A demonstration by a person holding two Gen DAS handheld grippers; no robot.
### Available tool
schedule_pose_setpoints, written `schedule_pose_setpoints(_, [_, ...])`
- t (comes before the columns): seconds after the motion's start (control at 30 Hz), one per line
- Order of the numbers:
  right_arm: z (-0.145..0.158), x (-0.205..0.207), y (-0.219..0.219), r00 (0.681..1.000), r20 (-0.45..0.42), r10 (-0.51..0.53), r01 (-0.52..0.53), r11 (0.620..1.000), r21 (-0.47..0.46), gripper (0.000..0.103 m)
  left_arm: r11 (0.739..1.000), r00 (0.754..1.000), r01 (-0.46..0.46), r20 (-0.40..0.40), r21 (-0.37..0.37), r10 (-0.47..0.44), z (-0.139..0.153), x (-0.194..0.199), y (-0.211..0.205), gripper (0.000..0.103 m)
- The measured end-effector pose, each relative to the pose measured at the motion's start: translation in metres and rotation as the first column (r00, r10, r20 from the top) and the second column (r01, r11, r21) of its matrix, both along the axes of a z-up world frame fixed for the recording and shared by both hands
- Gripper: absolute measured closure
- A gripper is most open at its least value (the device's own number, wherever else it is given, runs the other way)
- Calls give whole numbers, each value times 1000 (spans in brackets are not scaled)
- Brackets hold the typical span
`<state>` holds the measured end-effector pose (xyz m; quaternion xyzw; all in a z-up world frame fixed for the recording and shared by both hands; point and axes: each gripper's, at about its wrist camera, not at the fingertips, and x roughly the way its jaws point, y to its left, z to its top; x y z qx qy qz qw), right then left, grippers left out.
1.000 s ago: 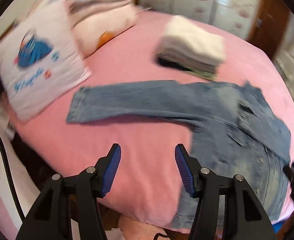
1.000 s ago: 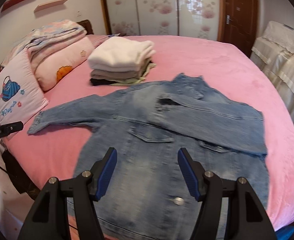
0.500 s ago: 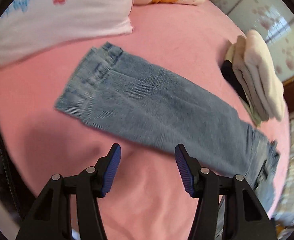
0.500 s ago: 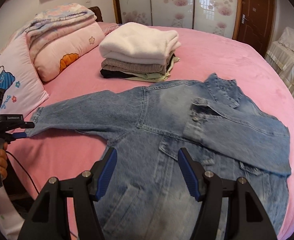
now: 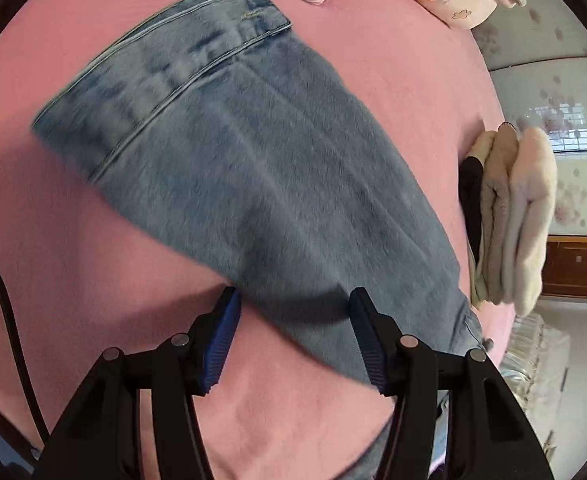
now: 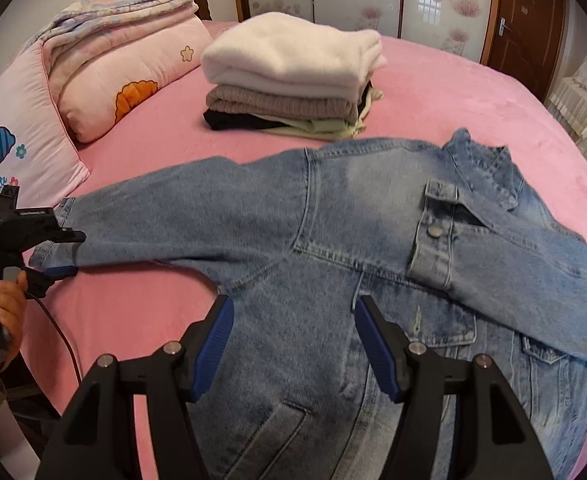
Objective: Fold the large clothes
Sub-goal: 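Grasp the other sleeve cuff with the left tool, then fold the held sleeve across the jacket front with the left tool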
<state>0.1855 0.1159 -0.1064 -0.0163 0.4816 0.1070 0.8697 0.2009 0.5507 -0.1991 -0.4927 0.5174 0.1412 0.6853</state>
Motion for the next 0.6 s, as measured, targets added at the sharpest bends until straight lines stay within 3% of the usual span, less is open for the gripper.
schedule_pose_setpoints(0.13, [-5,-1,-5,1000,-16,-8,8,1000,20,40,1000,1000,-13,-1,14,13,3,-5,0,48])
schedule_pose_setpoints(0.3, [-10,-1,-2,1000,-24,3,-2,1000,21,40,997,997,-71,-8,15,71,-14,5,12,48])
schedule_pose_setpoints(0.43, [-12,-1,-4,1000,-23,2,-1,1000,17,40,995,997,-81,24,64,80,-12,15,9,48])
schedule_pose_setpoints(0.5, [-14,0,-7,999,-34,-5,6,1000,29,40,989,995,-92,58,119,86,-3,16,5,67])
schedule_pose_setpoints(0.53, [-14,1,-9,999,-37,-7,8,999,33,40,985,994,-83,85,152,70,5,18,0,88])
schedule_pose_setpoints(0.6, [-14,0,-11,999,-35,-9,10,999,32,40,962,996,-50,80,268,29,24,23,-14,94])
